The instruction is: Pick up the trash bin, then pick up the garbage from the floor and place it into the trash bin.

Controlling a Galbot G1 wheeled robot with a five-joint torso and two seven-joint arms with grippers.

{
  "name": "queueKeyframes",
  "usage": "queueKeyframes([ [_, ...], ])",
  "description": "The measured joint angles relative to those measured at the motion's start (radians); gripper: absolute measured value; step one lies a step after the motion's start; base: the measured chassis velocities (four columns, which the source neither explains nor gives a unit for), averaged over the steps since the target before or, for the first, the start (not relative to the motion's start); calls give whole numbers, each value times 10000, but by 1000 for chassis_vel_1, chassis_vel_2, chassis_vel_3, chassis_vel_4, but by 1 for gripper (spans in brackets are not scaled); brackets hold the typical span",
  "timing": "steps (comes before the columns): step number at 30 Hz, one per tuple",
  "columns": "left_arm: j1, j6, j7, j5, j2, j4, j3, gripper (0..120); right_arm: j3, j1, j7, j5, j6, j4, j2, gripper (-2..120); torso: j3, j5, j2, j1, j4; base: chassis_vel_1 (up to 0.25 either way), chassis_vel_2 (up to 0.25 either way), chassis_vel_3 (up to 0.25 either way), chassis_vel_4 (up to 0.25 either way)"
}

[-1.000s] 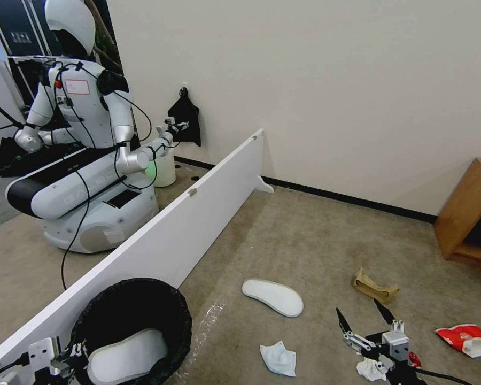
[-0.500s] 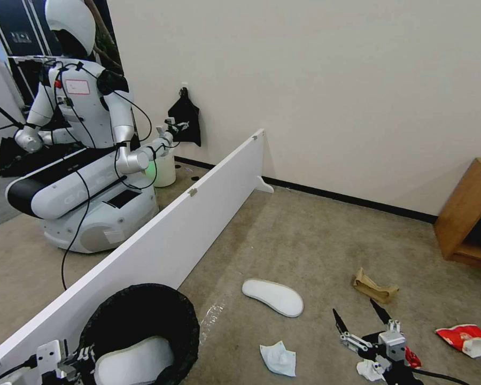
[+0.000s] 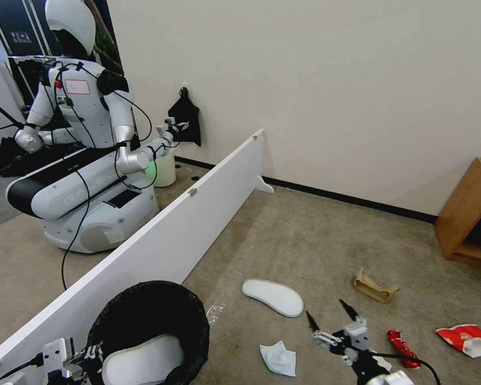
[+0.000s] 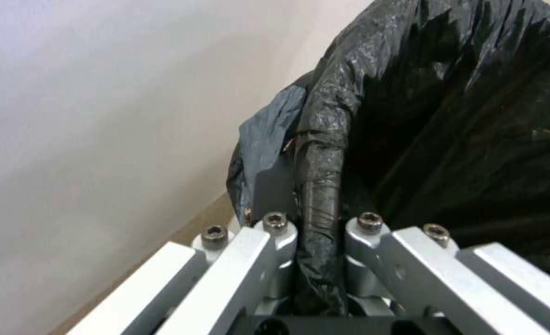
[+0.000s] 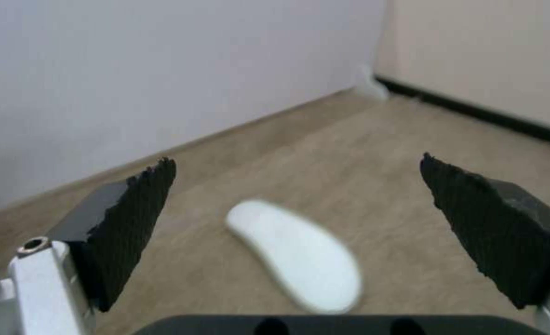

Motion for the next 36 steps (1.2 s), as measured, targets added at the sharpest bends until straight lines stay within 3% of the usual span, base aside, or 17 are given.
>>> queueKeyframes([
  [14, 128, 55, -33, 209, -212, -394, -106, 4, -2288, 1838, 210, 412, -2043, -1674, -446, 100, 1, -2, 0, 0, 1, 0, 0, 0, 0],
  [20, 188, 53, -37, 411, -346, -518, -27, 4, -2890, 2315, 431, 547, -2399, -2862, -371, 100, 0, -1, -1, 0, 0, 0, 0, 0, 0],
  [36, 293, 33, -21, 555, -390, -675, 79, 4, -3298, 2854, 1007, 625, -3137, -4380, 152, 100, 0, -1, -1, 0, 1, 0, 0, 0, 0],
])
